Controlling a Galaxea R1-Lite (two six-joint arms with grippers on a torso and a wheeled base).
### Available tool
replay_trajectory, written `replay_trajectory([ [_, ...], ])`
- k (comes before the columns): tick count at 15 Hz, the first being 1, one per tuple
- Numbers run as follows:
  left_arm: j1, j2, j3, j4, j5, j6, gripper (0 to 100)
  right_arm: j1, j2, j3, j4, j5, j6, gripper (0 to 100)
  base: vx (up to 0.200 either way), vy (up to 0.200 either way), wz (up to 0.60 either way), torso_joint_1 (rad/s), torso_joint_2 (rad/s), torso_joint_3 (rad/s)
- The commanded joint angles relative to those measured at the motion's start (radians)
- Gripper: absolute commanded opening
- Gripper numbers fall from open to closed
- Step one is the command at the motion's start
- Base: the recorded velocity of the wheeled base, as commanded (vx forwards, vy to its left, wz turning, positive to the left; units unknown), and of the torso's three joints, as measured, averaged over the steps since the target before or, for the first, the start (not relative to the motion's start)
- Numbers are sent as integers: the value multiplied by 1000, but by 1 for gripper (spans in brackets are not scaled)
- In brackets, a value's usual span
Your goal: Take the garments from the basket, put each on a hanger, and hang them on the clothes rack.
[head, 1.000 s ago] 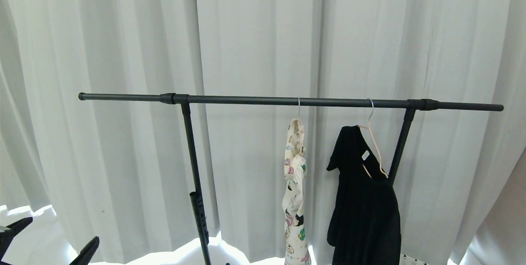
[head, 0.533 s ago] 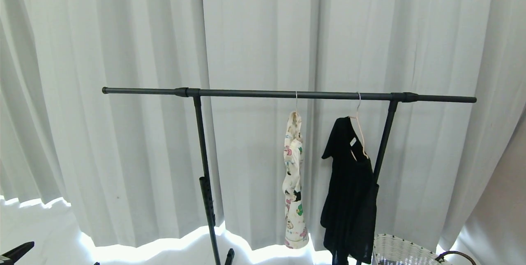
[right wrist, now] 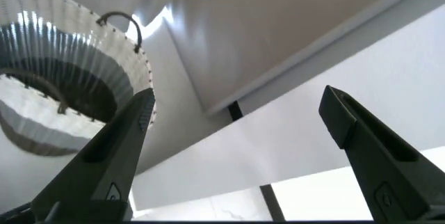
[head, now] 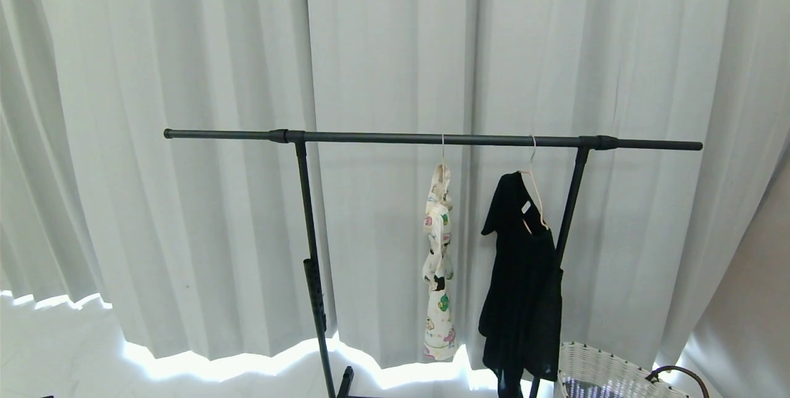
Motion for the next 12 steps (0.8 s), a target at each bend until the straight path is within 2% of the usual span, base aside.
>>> replay_trajectory([
  [1, -60, -252, -7, 95, 62, -66, 100, 12, -174, 20, -4, 72, 2, 100, 0, 0, 0, 0, 0, 0],
  [2, -60, -288, -7, 95, 75, -100, 100, 19, -215, 20, -4, 94, 2, 100, 0, 0, 0, 0, 0, 0],
  [4, -49, -423, -7, 96, 91, -119, 100, 60, -290, 23, -5, 85, 55, 100, 0, 0, 0, 0, 0, 0],
  [7, -49, -430, -7, 95, 131, -171, 100, 60, -290, 28, -2, -44, 249, 100, 0, 0, 0, 0, 0, 0],
  [9, -49, -430, -5, 95, 151, -209, 100, 60, -290, 28, -2, -66, 258, 100, 0, 0, 0, 0, 0, 0],
  [11, -49, -430, -5, 95, 233, -228, 100, 60, -290, 29, -2, -75, 258, 100, 0, 0, 0, 0, 0, 0],
  [12, -49, -430, -5, 95, 251, -261, 100, 60, -290, 29, -2, -58, 255, 100, 0, 0, 0, 0, 0, 0],
])
